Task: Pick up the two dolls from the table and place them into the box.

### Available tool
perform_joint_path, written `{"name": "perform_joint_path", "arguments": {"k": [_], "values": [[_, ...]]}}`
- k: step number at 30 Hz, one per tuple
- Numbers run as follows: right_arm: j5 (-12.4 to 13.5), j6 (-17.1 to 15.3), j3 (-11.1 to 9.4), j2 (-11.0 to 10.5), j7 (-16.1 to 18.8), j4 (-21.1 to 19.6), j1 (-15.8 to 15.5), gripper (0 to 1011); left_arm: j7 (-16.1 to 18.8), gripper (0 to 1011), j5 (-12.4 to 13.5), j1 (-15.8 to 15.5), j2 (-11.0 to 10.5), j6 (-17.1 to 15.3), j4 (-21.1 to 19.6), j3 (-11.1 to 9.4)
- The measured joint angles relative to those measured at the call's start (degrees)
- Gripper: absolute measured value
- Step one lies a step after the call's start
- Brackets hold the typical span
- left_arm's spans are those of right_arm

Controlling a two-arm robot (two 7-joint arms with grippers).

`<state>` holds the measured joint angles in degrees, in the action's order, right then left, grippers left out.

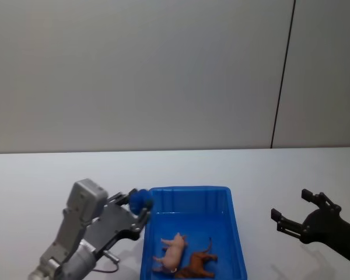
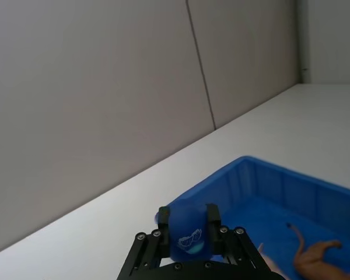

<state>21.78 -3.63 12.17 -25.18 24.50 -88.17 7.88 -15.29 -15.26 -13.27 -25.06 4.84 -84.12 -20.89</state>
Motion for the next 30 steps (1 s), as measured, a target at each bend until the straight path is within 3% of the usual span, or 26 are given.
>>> {"name": "perform_joint_path", "arguments": {"k": [13, 15, 21, 30], "values": [[0.00, 0.00, 0.00, 0.00, 0.00, 0.00, 0.00, 1001, -5.62, 771, 1.28, -3.35, 4.79, 1.56, 0.92, -2.79], [0.00, 0.00, 0.00, 0.00, 0.00, 0.00, 0.00, 1001, -6.08, 792, 1.28, -3.60, 5.15, 1.76, 1.06, -2.97], [0.00, 0.00, 0.00, 0.00, 0.00, 0.00, 0.00, 1001, -7.64, 989, 1.10, -4.25, 5.91, 2.88, 1.22, -3.30], [0.00, 0.00, 0.00, 0.00, 0.00, 0.00, 0.00, 1001, -8.93, 1001, 0.48, -4.59, 6.17, 4.10, 0.89, -3.34]]}}
